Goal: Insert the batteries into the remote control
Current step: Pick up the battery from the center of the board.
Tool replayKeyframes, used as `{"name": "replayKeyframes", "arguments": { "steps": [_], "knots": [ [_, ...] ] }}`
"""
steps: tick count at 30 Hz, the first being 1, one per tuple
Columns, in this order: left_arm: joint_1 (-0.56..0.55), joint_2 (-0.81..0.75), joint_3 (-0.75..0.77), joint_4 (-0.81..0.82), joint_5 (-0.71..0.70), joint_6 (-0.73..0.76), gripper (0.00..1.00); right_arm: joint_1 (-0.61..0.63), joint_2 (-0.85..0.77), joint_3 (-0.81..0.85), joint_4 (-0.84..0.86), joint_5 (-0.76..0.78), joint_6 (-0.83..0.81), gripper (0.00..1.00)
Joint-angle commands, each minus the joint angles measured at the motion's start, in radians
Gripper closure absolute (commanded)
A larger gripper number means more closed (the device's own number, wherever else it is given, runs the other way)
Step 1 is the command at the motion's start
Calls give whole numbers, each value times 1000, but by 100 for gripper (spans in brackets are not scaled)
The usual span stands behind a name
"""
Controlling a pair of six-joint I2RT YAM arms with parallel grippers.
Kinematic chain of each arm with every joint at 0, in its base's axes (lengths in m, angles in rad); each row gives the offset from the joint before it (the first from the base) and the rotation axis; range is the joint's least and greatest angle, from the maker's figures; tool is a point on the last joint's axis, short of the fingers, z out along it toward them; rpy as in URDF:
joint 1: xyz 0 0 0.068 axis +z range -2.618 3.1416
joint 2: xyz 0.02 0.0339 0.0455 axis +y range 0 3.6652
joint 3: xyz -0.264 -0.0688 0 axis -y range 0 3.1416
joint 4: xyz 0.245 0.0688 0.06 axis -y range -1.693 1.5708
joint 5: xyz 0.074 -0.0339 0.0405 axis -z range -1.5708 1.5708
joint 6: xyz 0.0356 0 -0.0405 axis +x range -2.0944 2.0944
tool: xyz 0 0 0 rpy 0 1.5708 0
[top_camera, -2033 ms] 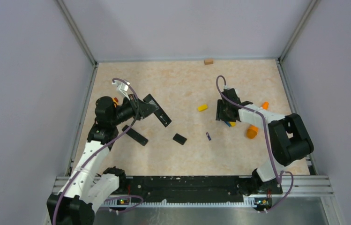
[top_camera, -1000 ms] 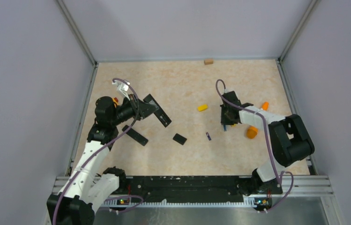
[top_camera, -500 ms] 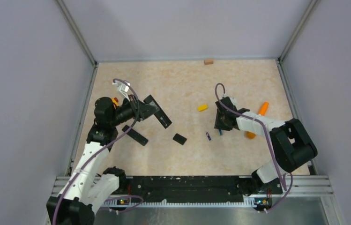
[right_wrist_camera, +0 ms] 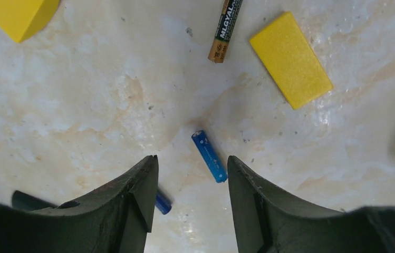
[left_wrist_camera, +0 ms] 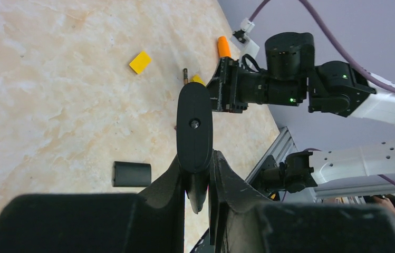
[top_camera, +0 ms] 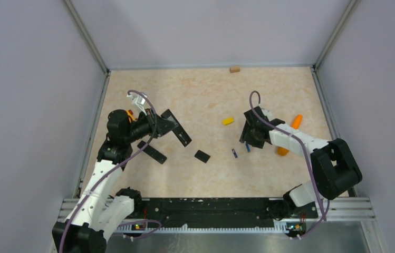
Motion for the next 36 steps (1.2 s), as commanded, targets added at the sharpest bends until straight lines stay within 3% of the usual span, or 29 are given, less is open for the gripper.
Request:
{"name": "replayKeyframes", "arguments": {
  "steps": [1,8,19,24,36],
  "knots": [
    [1,-19,49,-7,-41,27,100,19,-89,8,-8,-10,238,48],
    [1,-9,51,-38,-80,28,100,24,-134,-88,79,-26,552,47],
    [1,-20,40,-51,-99,27,100,30,-67,-19,-141,4,1040,47],
    [1,-34,34,-58,-112,36,100,30,-9,3,-167,-32,1128,50],
    [1,-30,31,-62,-117,45,100,30,7,24,-272,142,1198,48]
  ]
}}
